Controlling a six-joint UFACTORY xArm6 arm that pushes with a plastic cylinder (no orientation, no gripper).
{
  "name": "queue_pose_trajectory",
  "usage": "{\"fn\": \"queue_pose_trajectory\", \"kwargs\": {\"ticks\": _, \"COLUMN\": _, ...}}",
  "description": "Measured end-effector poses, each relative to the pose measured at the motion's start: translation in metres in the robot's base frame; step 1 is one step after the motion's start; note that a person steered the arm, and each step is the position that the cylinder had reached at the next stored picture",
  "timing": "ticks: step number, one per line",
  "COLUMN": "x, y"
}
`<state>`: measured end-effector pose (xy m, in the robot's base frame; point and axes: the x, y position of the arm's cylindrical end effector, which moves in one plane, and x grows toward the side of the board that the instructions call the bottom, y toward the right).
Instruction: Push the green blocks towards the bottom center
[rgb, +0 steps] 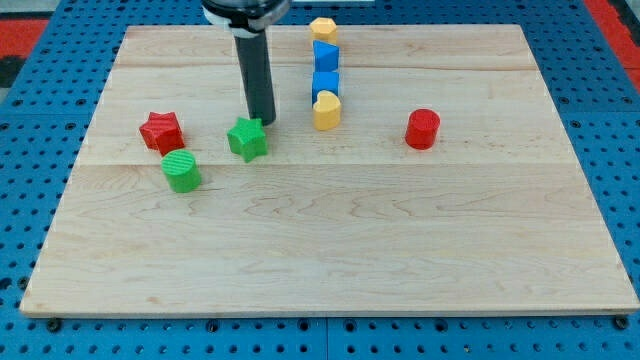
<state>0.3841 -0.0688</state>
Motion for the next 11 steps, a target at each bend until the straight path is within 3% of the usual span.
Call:
{"fn": "queue_pose_trajectory", "kwargs": {"ticks": 2, "x": 0.067, "y": -0.05}}
{"fn": "queue_pose_trajectory", "kwargs": {"ticks": 4, "x": 0.021, "y": -0.084}}
{"fn": "queue_pose_trajectory", "kwargs": {"ticks": 6, "x": 0.079, "y": -0.15}}
{"fn": "queue_pose_trajectory", "kwargs": {"ticks": 8, "x": 0.108, "y": -0.084}}
{"fn": "queue_pose_trajectory", "kwargs": {"ticks": 9, "x": 0.079, "y": -0.038}}
{"fn": "queue_pose_trajectory", "kwargs": {"ticks": 10, "x": 0.079, "y": 0.102}}
{"fn": "queue_pose_trajectory", "kwargs": {"ticks": 11, "x": 0.076, "y": 0.185}}
